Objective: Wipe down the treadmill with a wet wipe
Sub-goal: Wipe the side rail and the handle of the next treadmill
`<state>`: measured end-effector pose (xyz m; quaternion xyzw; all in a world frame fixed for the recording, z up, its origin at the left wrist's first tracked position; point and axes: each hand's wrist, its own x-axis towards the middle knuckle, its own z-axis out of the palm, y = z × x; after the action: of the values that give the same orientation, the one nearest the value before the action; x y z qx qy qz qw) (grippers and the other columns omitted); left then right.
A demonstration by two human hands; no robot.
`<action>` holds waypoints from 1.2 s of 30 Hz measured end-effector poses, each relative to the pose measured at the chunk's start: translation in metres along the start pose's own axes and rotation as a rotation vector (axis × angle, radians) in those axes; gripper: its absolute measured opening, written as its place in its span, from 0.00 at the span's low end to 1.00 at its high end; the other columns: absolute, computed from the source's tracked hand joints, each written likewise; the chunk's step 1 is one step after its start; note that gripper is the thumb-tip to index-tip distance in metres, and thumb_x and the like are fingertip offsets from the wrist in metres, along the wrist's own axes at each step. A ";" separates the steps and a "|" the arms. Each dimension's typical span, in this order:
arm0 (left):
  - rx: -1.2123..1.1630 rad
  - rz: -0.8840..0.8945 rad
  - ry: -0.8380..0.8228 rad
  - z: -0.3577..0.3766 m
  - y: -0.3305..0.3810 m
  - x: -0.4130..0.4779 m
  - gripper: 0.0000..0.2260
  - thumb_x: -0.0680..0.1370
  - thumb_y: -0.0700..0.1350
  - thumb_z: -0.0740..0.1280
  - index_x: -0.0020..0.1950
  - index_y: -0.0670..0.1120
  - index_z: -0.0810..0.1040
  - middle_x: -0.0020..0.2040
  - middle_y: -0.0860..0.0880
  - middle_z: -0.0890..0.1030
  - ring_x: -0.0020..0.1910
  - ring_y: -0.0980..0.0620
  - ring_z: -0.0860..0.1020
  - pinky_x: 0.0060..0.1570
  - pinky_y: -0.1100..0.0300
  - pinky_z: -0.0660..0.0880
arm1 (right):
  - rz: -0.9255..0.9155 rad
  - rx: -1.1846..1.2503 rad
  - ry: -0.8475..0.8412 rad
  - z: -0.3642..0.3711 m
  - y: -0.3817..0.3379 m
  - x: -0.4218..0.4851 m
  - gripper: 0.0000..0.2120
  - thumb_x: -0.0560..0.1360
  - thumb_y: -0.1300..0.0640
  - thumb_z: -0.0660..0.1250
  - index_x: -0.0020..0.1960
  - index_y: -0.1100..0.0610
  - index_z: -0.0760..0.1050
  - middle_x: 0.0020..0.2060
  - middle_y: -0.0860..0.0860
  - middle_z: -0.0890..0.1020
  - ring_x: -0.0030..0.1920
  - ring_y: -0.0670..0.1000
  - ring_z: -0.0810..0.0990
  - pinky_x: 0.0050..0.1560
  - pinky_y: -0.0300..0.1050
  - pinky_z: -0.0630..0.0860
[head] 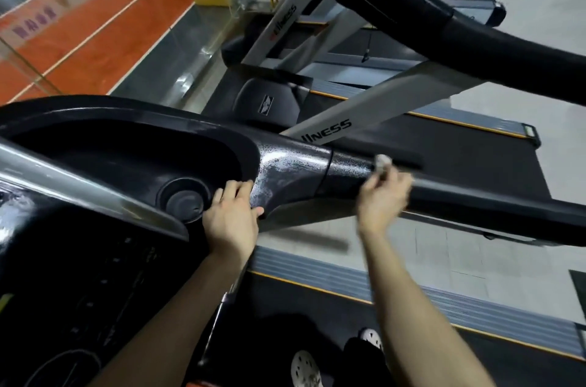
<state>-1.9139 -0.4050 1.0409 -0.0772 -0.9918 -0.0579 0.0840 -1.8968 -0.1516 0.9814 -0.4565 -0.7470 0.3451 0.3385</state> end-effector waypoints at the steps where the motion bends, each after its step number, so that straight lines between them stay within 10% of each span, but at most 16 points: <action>1: -0.001 0.004 0.011 0.000 0.000 -0.001 0.26 0.76 0.56 0.76 0.74 0.53 0.78 0.65 0.51 0.78 0.62 0.44 0.78 0.49 0.50 0.77 | -0.107 0.074 -0.067 0.013 -0.020 -0.032 0.10 0.83 0.55 0.66 0.56 0.59 0.82 0.49 0.60 0.76 0.46 0.61 0.78 0.48 0.57 0.78; 5: -0.002 0.010 0.007 -0.002 -0.005 0.003 0.27 0.75 0.56 0.78 0.72 0.52 0.79 0.63 0.50 0.79 0.60 0.43 0.79 0.51 0.48 0.78 | -0.614 0.121 -0.569 0.026 -0.048 -0.111 0.10 0.79 0.63 0.68 0.60 0.55 0.78 0.51 0.54 0.73 0.45 0.57 0.77 0.47 0.52 0.76; 11: 0.057 0.030 -0.007 0.000 -0.003 0.001 0.26 0.77 0.58 0.75 0.73 0.53 0.77 0.64 0.50 0.78 0.61 0.44 0.78 0.47 0.49 0.77 | -0.079 0.113 -0.088 -0.002 0.018 -0.034 0.09 0.77 0.63 0.65 0.56 0.61 0.78 0.50 0.59 0.75 0.48 0.61 0.77 0.50 0.55 0.75; 16: 0.036 0.037 0.000 -0.004 -0.005 0.001 0.26 0.76 0.56 0.77 0.73 0.53 0.78 0.63 0.50 0.79 0.60 0.43 0.79 0.49 0.48 0.78 | -0.389 0.261 -0.568 0.016 -0.027 -0.141 0.13 0.77 0.69 0.65 0.58 0.57 0.77 0.52 0.52 0.76 0.51 0.54 0.76 0.54 0.54 0.75; 22: 0.030 0.029 -0.008 -0.002 -0.002 0.000 0.26 0.77 0.57 0.76 0.74 0.53 0.78 0.64 0.51 0.78 0.61 0.44 0.78 0.48 0.49 0.77 | -0.023 0.163 0.039 -0.007 0.015 -0.020 0.10 0.76 0.68 0.67 0.56 0.62 0.81 0.51 0.59 0.78 0.51 0.58 0.78 0.55 0.60 0.77; 29: 0.024 0.020 -0.021 -0.002 -0.006 0.006 0.26 0.74 0.54 0.79 0.71 0.53 0.79 0.62 0.49 0.78 0.60 0.43 0.79 0.48 0.47 0.79 | -0.611 0.180 -0.622 0.033 -0.080 -0.090 0.15 0.77 0.63 0.68 0.63 0.55 0.81 0.55 0.53 0.77 0.55 0.57 0.79 0.57 0.53 0.78; 36: -0.004 -0.002 0.008 0.005 0.000 0.002 0.27 0.75 0.55 0.79 0.72 0.53 0.78 0.63 0.50 0.78 0.61 0.44 0.78 0.48 0.48 0.78 | -0.020 -0.135 -0.162 -0.016 -0.016 0.030 0.15 0.82 0.58 0.63 0.64 0.53 0.84 0.57 0.56 0.76 0.51 0.64 0.82 0.58 0.54 0.76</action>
<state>-1.9164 -0.4046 1.0365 -0.0761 -0.9914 -0.0604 0.0876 -1.9011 -0.1267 1.0094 -0.4414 -0.7978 0.3264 0.2492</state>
